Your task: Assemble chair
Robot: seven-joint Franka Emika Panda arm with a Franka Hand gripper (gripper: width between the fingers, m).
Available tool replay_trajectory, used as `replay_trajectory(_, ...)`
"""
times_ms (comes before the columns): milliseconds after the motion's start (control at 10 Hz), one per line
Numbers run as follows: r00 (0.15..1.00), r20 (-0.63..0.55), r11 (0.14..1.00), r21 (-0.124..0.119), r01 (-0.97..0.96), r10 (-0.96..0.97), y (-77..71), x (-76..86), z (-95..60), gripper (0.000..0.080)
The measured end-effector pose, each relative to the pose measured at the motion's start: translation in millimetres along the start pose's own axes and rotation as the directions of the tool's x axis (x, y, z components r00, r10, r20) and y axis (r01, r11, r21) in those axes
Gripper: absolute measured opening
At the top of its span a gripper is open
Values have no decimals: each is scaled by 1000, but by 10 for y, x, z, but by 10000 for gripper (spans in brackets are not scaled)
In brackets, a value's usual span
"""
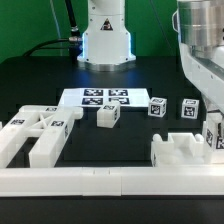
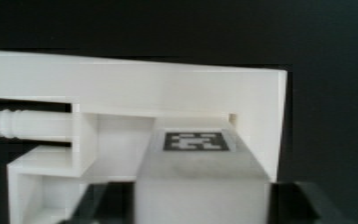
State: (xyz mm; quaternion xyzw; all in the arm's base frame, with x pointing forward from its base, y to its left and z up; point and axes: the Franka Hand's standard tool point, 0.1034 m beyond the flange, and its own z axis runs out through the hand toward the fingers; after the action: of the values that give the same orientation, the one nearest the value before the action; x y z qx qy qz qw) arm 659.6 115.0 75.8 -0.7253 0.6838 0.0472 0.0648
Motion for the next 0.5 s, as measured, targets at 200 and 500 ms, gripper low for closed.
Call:
replay_trajectory(200,994,7,992,-63,109,-109,46,-38,-27,610)
replay_trajectory(500,932,12,930,-58,363,-362,15,-30,-34,647)
